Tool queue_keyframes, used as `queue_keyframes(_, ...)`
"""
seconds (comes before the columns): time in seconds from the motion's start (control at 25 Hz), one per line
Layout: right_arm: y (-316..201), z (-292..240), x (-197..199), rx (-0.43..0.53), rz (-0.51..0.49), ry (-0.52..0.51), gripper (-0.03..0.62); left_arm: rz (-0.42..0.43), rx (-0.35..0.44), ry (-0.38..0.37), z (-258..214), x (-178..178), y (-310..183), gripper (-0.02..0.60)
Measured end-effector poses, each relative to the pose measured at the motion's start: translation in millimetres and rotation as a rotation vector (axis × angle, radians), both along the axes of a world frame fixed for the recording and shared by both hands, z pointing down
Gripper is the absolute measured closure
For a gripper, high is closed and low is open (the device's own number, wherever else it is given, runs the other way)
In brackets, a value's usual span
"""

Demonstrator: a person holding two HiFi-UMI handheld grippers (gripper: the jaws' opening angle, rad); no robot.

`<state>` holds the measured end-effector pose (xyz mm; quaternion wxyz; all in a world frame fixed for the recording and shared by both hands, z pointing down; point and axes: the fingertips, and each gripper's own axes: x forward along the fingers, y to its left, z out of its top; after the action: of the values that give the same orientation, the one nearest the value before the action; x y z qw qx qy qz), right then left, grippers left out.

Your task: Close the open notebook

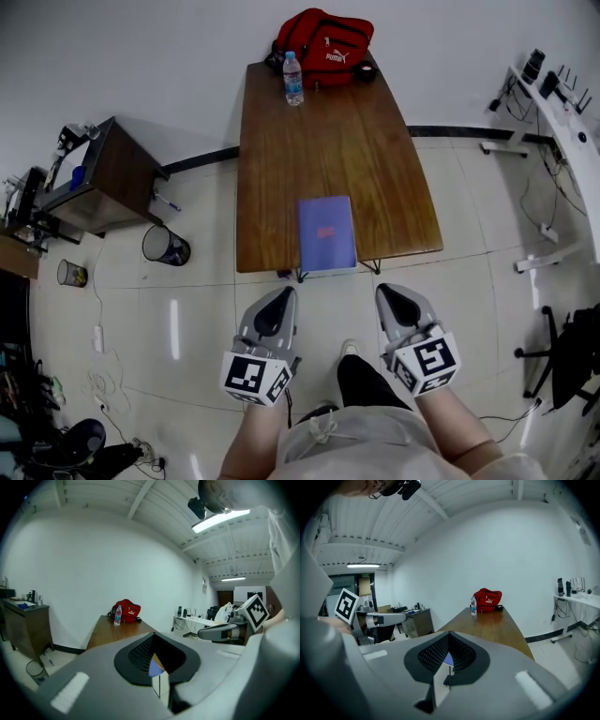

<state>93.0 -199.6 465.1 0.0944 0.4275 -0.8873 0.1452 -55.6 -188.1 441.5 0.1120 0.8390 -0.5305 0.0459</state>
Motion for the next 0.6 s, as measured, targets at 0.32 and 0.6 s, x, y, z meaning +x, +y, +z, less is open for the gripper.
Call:
queue_keyframes(0.32, 114, -16, -30, 0.032, 0.008, 0.011, 0.588, -0.014, 0.060, 0.062, -15, -42, 127, 0.575)
queue_keyframes(0.6, 217, -51, -55, 0.100, -0.013, 0.033, 0.588, -0.023, 0.074, 0.059, -32, -67, 232, 0.575)
